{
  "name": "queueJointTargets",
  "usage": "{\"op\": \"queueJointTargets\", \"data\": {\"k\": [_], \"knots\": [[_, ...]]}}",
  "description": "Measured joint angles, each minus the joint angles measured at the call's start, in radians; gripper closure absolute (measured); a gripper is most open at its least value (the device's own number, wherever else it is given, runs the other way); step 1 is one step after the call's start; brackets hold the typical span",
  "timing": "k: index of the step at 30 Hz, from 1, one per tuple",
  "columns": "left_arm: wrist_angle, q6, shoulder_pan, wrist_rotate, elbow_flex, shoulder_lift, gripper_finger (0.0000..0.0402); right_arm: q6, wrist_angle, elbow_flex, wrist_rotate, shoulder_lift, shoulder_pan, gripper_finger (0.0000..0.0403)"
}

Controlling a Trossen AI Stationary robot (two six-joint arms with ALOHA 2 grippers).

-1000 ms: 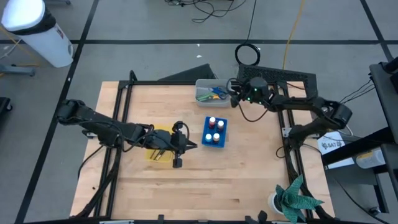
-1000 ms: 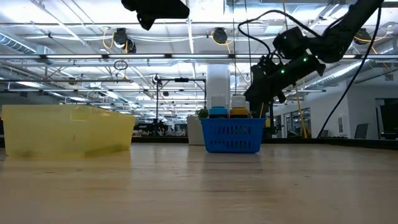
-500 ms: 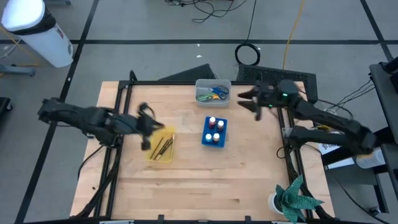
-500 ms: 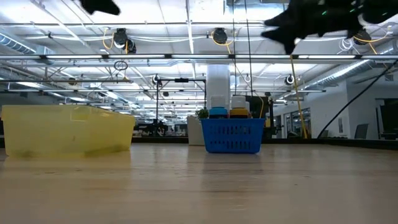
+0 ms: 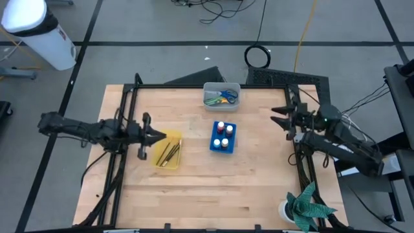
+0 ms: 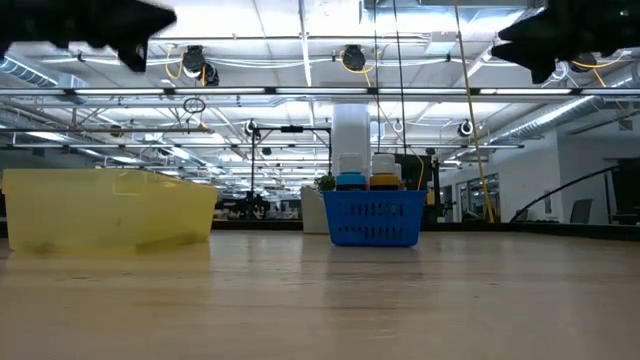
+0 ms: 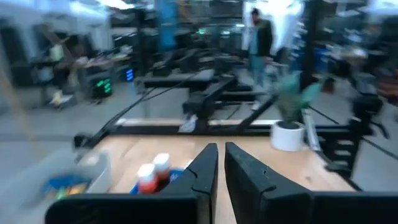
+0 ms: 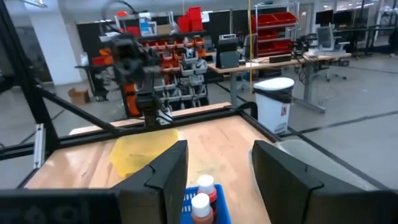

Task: Pick & Place Paint Supplies
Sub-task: Return to Home Position

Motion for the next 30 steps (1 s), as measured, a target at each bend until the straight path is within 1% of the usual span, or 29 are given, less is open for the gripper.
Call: {"op": "queueJointTargets", "data": {"k": [2,4,7,9,12,17,20,22,26,28,29,30], "knots": [[0.042,-0.058,0.045,-0.003,-0.078,-0.041,0.0360,0.019,-0.005,-0.034,-0.001,-0.051,0.001,0.0237],[0.043,-0.100,0.093,0.018,-0.123,-0.098,0.0360,0.032,-0.010,-0.056,-0.001,-0.095,0.001,0.0236],[0.018,-0.110,0.158,0.106,-0.145,-0.206,0.0360,0.028,-0.064,-0.064,-0.001,-0.158,0.001,0.0238],[-0.029,-0.103,0.195,0.150,-0.145,-0.276,0.0360,0.025,-0.110,-0.064,-0.004,-0.184,0.001,0.0238],[-0.136,-0.102,0.241,0.161,-0.146,-0.370,0.0360,0.032,-0.152,-0.065,-0.027,-0.182,0.001,0.0236],[-0.280,-0.134,0.280,0.169,-0.146,-0.468,0.0360,0.033,-0.119,-0.102,-0.015,-0.183,0.001,0.0234],[-0.287,-0.138,0.278,0.171,-0.157,-0.469,0.0360,0.058,-0.001,-0.179,-0.002,-0.179,0.001,0.0237],[-0.260,-0.143,0.277,0.172,-0.178,-0.468,0.0360,0.090,0.096,-0.253,-0.005,-0.178,0.001,0.0238],[-0.217,-0.183,0.277,0.169,-0.252,-0.469,0.0360,0.098,0.295,-0.375,0.001,-0.176,0.001,0.0236],[-0.174,-0.198,0.277,0.164,-0.284,-0.469,0.0360,0.094,0.340,-0.411,0.002,-0.173,0.001,0.0236],[-0.189,-0.200,0.277,0.161,-0.284,-0.469,0.0360,0.087,0.365,-0.422,0.001,-0.173,0.001,0.0236],[-0.200,-0.198,0.277,0.160,-0.284,-0.468,0.0360,0.072,0.352,-0.429,0.000,-0.177,0.001,0.0236]]}}
